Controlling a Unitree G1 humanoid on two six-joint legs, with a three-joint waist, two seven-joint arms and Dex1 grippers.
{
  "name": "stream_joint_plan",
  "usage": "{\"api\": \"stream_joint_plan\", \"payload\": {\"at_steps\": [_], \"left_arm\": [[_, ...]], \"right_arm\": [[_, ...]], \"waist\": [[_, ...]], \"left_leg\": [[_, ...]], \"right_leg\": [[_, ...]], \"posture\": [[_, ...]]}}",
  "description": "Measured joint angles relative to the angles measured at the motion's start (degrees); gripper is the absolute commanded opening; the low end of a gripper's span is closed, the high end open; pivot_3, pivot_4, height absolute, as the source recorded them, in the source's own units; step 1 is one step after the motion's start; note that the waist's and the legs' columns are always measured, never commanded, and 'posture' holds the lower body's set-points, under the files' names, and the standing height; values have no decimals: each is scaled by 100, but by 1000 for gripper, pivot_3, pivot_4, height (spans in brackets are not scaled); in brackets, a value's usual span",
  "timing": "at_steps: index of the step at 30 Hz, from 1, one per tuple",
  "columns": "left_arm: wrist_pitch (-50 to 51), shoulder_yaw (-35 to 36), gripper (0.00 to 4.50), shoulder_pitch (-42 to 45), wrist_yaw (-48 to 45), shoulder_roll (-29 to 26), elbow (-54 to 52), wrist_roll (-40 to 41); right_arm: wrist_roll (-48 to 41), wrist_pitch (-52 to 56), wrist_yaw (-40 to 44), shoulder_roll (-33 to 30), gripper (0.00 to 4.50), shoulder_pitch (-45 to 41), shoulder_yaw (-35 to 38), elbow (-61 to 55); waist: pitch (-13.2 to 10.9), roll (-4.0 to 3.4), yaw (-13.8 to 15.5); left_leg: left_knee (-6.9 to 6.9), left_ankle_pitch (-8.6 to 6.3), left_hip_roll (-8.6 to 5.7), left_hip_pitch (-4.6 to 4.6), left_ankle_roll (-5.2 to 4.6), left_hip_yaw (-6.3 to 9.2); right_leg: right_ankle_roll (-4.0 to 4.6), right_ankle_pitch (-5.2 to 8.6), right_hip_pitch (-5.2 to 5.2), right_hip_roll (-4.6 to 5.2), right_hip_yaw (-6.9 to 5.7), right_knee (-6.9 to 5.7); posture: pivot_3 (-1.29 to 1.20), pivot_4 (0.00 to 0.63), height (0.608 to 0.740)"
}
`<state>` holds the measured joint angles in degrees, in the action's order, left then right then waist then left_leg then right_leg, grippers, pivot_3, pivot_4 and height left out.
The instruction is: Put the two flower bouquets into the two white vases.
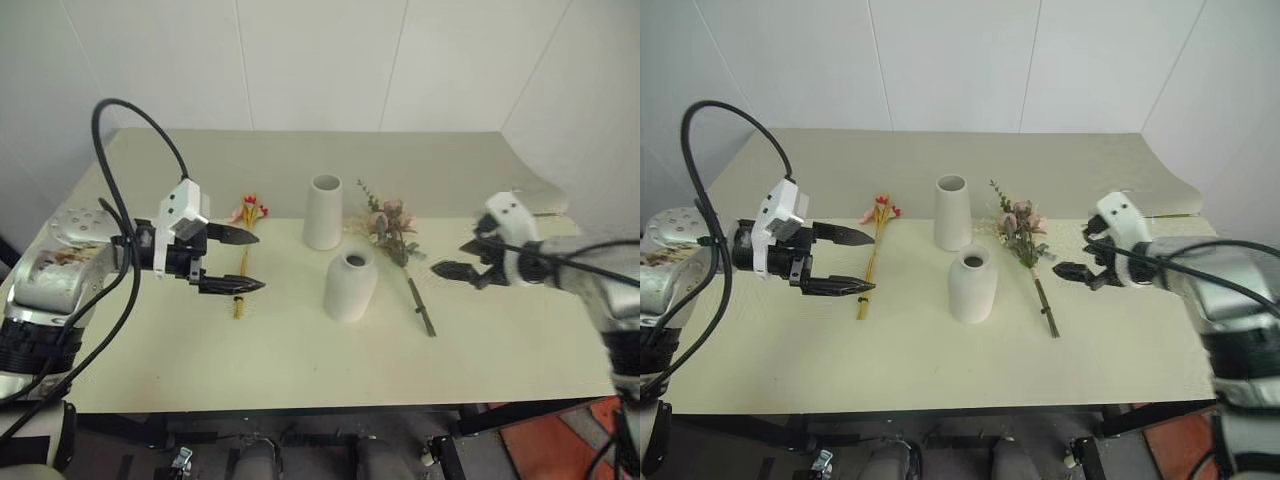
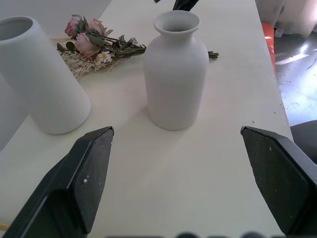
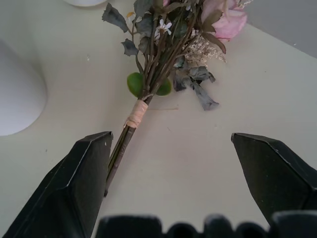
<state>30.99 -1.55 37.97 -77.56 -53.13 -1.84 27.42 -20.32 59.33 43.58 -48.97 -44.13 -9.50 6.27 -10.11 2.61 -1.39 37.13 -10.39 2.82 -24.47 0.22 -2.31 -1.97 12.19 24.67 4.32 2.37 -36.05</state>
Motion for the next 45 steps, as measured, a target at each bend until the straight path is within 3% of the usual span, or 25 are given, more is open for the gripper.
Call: {"api": "stream_joint_plan", "payload": {"at_steps": [5, 9, 10, 12, 23, 27, 29, 35, 38, 45], "left_arm": [[-216, -92, 4471, 199, -180, 6, 304, -161], [-235, -93, 4471, 204, -224, 25, 344, -163], [-233, -90, 4493, 201, -227, 29, 345, -158], [-230, -68, 4500, 161, -222, 21, 315, -157], [-227, 32, 4500, -53, -176, -1, 256, -154], [-231, 31, 4500, -52, -178, 0, 257, -159], [-235, 30, 4500, -49, -180, 4, 263, -167], [-242, 27, 4500, 46, -201, 8, 306, -264], [-242, 23, 4500, 53, -223, 13, 325, -273], [-237, 31, 4500, 39, -212, 10, 353, -274]], "right_arm": [[566, -41, 156, 741, 4500, -1039, -646, 1617], [810, -204, 387, 1063, 4500, -1292, -918, 2256], [868, -245, 433, 1136, 4327, -1352, -972, 2419], [1021, -330, 533, 1333, 3948, -1498, -1048, 2815], [1594, -635, 585, 1751, 272, -1925, -982, 3723], [1680, -635, 441, 1842, 213, -1929, -849, 3728], [1686, -834, -56, 1959, 213, -1850, -503, 3643], [1792, -3535, -2593, 2532, 213, -1750, 898, 3096], [1625, -4322, -3259, 2826, 213, -2259, 1482, 2940], [629, -5644, -2752, 4026, 213, -2738, 2035, 3109]], "waist": [[0, 0, 26], [0, -1, 39], [0, -1, 38], [0, -1, 31], [1, -2, -30], [1, -2, -71], [1, -2, -85], [-3, -8, -133], [-4, -10, -139], [-4, -11, -145]], "left_leg": [[5, 0, 0, -36, 0, -1], [6, 1, 0, -52, -1, -1], [8, 1, 0, -52, -1, -1], [10, 1, 0, -51, 0, -1], [10, 1, 2, -47, 0, 0], [10, 1, 2, -47, 0, 1], [9, 1, 1, -47, 0, 2], [1, 1, 1, -50, 0, 1], [-5, 1, 4, -49, 0, 2], [-4, 1, 6, -39, 0, 2]], "right_leg": [[0, -3, 36, -1, 0, -7], [-1, -4, 49, 0, -1, -10], [-1, -4, 50, 0, -1, -12], [-1, -5, 49, -1, 0, -15], [0, -5, 48, -3, 0, -19], [0, -5, 48, -3, 0, -21], [0, -5, 49, -2, -1, -21], [-1, -6, 60, -2, 3, -22], [0, -6, 61, -5, 2, -24], [2, -7, 50, -7, 1, -27]], "posture": [[0, 150, 740], [0, 150, 740], [0, 150, 740], [0, 150, 740], [0, 150, 740], [0, 150, 740], [0, 150, 740], [0, 150, 740], [0, 150, 740], [0, 150, 740]]}}
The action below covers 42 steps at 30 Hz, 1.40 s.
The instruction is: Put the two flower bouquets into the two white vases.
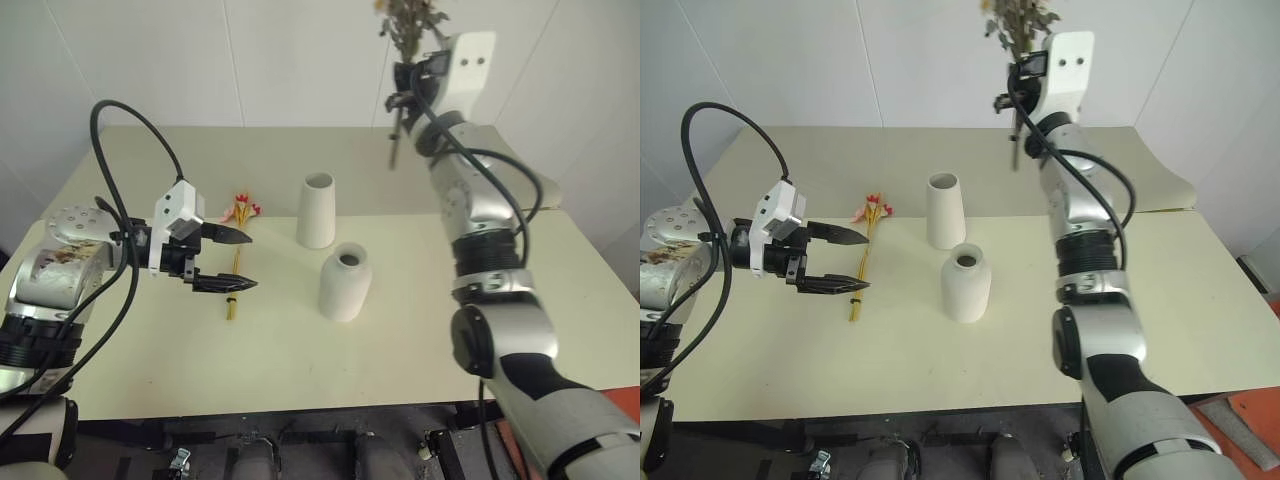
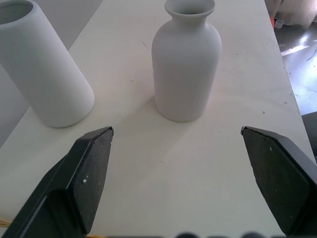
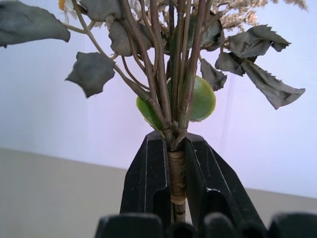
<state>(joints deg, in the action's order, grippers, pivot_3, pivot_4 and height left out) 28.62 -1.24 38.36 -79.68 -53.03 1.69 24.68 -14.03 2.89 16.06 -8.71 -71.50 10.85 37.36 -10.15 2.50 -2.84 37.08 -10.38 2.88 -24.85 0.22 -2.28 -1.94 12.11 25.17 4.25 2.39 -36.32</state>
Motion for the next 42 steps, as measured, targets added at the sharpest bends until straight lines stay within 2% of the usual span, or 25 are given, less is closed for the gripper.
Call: {"api": "stream_joint_plan", "payload": {"at_steps": [3, 6, 20, 30, 42], "left_arm": [[19, 29, 4500, -86, 45, -34, -84, 9], [48, 122, 4500, -260, 107, -105, -170, 20], [400, 485, 4500, -803, 427, -354, -774, 264], [513, 632, 4500, -978, 503, -485, -901, 398], [516, 644, 4500, -985, 535, -515, -980, 473]], "right_arm": [[-421, -318, 244, 399, 213, -135, 245, 517], [-540, -614, 437, 485, 213, -341, 356, 980], [-640, -1515, 928, 555, 213, -796, 625, 2658], [-603, -1774, 992, 630, 213, -1061, 681, 3153], [-492, -1797, 1510, 632, 4413, -956, 689, 3244]], "waist": [[-3, -4, 17], [-4, -6, 31], [-5, -7, 4], [-5, -8, -1], [-5, -8, 0]], "left_leg": [[0, 0, 0, -2, 0, 0], [-2, 0, -1, -5, 0, 0], [-10, 1, 1, 0, 2, 1], [-12, 2, 2, 1, 3, 1], [-13, 2, 2, 1, 4, 1]], "right_leg": [[1, 0, 1, 2, -2, 1], [1, -1, 1, 5, -4, 4], [4, -2, 3, 1, -4, 5], [5, -2, 3, 2, -4, 5], [5, -2, 3, 1, -5, 5]], "posture": [[0, 150, 740], [0, 150, 740], [0, 150, 740], [0, 150, 740], [0, 150, 740]]}}
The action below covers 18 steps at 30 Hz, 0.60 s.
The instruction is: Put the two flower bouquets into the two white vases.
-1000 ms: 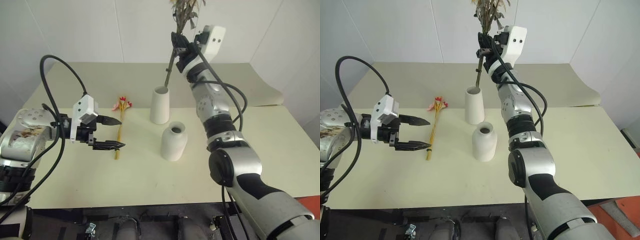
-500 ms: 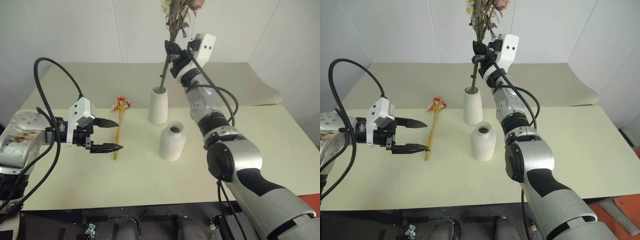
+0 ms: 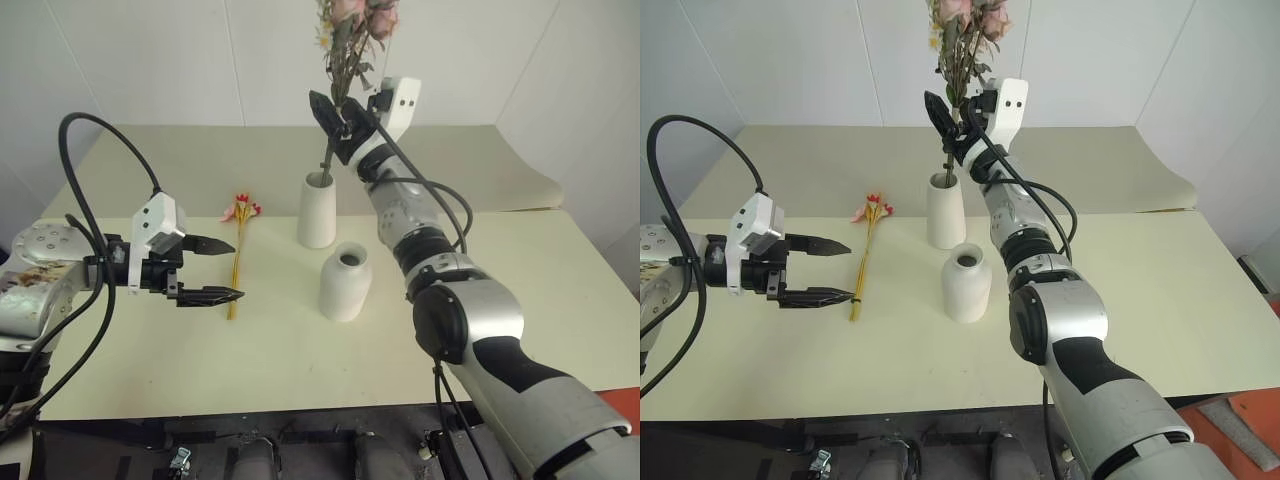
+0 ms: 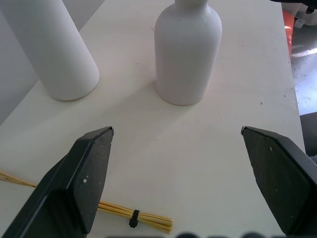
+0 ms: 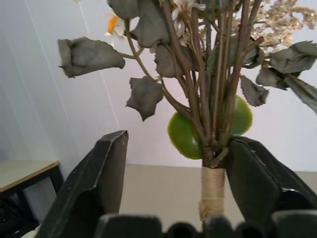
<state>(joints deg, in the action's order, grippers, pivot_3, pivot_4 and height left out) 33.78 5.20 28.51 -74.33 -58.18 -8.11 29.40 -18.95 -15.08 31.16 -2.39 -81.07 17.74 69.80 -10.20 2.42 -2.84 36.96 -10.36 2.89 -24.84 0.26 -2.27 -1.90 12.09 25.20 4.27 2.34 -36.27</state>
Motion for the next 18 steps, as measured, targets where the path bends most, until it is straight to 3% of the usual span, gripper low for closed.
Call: {"api": "stream_joint_plan", "payload": {"at_steps": [9, 14, 18], "left_arm": [[-112, -129, 4500, 245, -24, 31, 219, -40], [-161, -233, 4500, 374, -97, 76, 388, -107], [-199, -284, 4500, 443, -110, 94, 478, -156]], "right_arm": [[717, 323, -492, -37, 4463, 639, -670, -492], [751, 495, -182, -85, 4463, 1819, -1022, -2258], [749, 1367, -58, -477, 4463, 2957, -1371, -4266]], "waist": [[0, 0, 6], [0, 0, 26], [0, 0, 44]], "left_leg": [[0, 0, -1, -1, 1, 0], [0, 0, -2, -2, 1, 1], [4, 1, -3, -2, 1, 1]], "right_leg": [[0, 0, 0, 0, 0, 1], [-1, 1, -1, 1, 0, -3], [-1, 1, 0, 2, 0, -5]], "posture": [[0, 150, 740], [0, 150, 740], [0, 150, 740]]}}
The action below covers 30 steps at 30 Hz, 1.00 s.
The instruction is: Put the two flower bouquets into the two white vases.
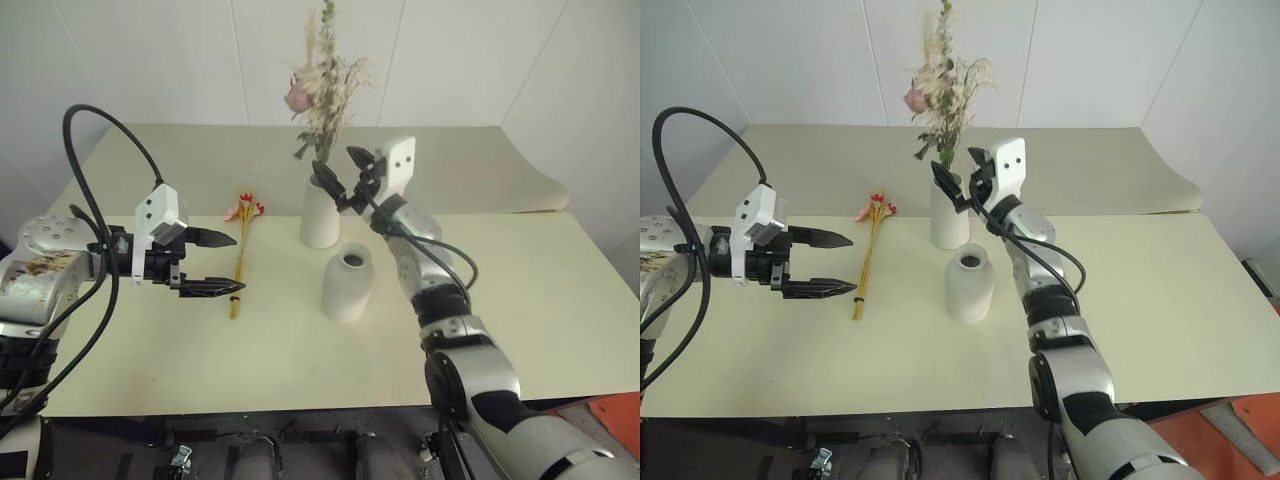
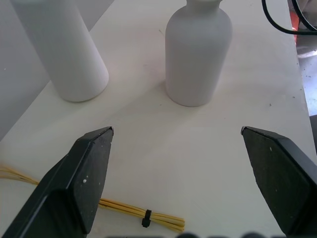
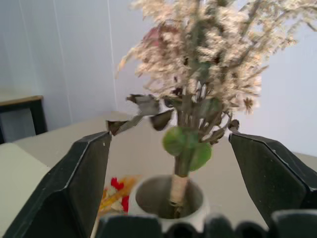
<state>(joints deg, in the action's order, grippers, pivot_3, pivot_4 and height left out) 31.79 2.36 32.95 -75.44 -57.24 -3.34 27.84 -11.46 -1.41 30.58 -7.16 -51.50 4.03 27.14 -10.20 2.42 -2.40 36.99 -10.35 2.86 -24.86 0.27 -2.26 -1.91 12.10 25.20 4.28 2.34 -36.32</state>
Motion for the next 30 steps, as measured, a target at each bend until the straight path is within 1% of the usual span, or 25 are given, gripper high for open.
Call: {"api": "stream_joint_plan", "payload": {"at_steps": [2, 3, 4, 5, 7, 8, 9, 11, 14, 16, 18, 20, 23, 25, 30], "left_arm": [[11, 32, 4500, -19, 117, 64, 4, 6], [-76, 161, 4500, -120, 296, 198, -40, -5], [-202, 346, 4500, -287, 580, 424, -114, -32], [-288, 550, 4500, -486, 1118, 793, -283, -88], [-56, 678, 4500, -646, 1926, 1219, -511, -123], [259, 696, 4500, -625, 2432, 1365, -660, -178], [791, 687, 4500, -470, 3010, 1533, -859, -271], [1774, 697, 4500, -66, 3865, 1775, -1112, -306], [3363, 687, 4500, 734, 4815, 2251, -1178, -316], [4613, 504, 4500, 1527, 5328, 2496, -675, -485], [5412, 388, 4500, 2122, 5729, 2704, 51, -761], [5850, 349, 4500, 2463, 6016, 2916, 805, -985], [5998, 361, 4500, 2719, 6287, 3246, 1711, -1212], [5959, 357, 4500, 2912, 6364, 3297, 2274, -1284], [5110, 241, 4500, 3436, 6341, 3287, 3772, -1569]], "right_arm": [[-15, 563, 36, -313, 4463, 402, -111, -917], [-64, 897, 67, -488, 4463, 597, -141, -1414], [-127, 1234, 103, -683, 4463, 776, -146, -1895], [-186, 1727, 141, -991, 4463, 981, -148, -2477], [-243, 2410, 110, -1395, 4463, 1159, -113, -3183], [-268, 2811, 63, -1600, 4463, 1196, -98, -3515], [-292, 3214, 40, -1896, 4463, 1251, -68, -3850], [-339, 3747, 44, -2389, 4463, 1355, 88, -4285], [-480, 4409, 186, -3065, 4463, 1487, 380, -4646], [-651, 4970, 406, -3600, 4463, 1461, 409, -4715], [-795, 5412, 578, -4007, 4463, 1423, 404, -4723], [-917, 5820, 686, -4350, 4463, 1368, 423, -4716], [-1042, 6226, 685, -4505, 4463, 1175, 433, -4751], [-1212, 6532, 681, -4535, 4463, 1049, 447, -4921], [-2008, 7435, 841, -4648, 4463, 958, 776, -5834]], "waist": [[0, 0, 0], [0, -1, 2], [1, -2, 6], [1, -2, 21], [2, 1, 32], [2, 3, 32], [1, 4, 42], [3, 6, 95], [3, 8, 166], [2, 9, 169], [3, 9, 164], [3, 9, 104], [2, 11, 59], [1, 12, 34], [1, 12, 74]], "left_leg": [[1, 0, 0, 2, 0, 0], [0, 0, 1, 4, 0, 0], [0, 0, 1, 6, 0, -1], [1, 0, 0, 4, 0, 0], [7, 0, 1, 3, 0, 0], [16, 0, 0, 3, 0, 0], [22, 0, -1, 4, 0, 1], [30, 0, -4, 10, 0, 5], [35, 0, -7, 26, 0, 5], [42, 0, -10, 32, -1, 9], [40, 0, -12, 42, -2, 11], [26, -1, -14, 52, -2, 10], [17, -1, -13, 47, -2, 12], [16, -1, -14, 36, -2, 14], [16, -1, -19, 19, -2, 18]], "right_leg": [[0, 0, 0, 0, 0, -4], [0, 1, -1, 0, 1, -1], [0, 1, -3, 2, 2, -3], [0, 1, -3, 4, 2, 0], [0, -1, -3, 2, 1, -3], [-1, 0, -3, 2, 2, -15], [-3, 1, -3, 2, 2, -26], [-7, 5, -10, 1, 1, -34], [-21, 13, -27, 1, 1, -33], [-48, 29, -34, 0, 1, -35], [-52, 32, -43, 0, 2, -31], [-49, 32, -43, 1, 10, -29], [-32, 25, -31, -1, 10, -32], [-4, 9, -20, -1, 10, -33], [-5, 8, -13, 6, 5, -25]], "posture": [[0, 150, 740], [0, 150, 740], [0, 150, 740], [0, 150, 740], [0, 150, 740], [0, 150, 740], [0, 150, 740], [0, 150, 740], [0, 150, 740], [0, 150, 740], [0, 150, 740], [0, 150, 740], [0, 150, 740], [0, 150, 740], [0, 150, 740]]}}
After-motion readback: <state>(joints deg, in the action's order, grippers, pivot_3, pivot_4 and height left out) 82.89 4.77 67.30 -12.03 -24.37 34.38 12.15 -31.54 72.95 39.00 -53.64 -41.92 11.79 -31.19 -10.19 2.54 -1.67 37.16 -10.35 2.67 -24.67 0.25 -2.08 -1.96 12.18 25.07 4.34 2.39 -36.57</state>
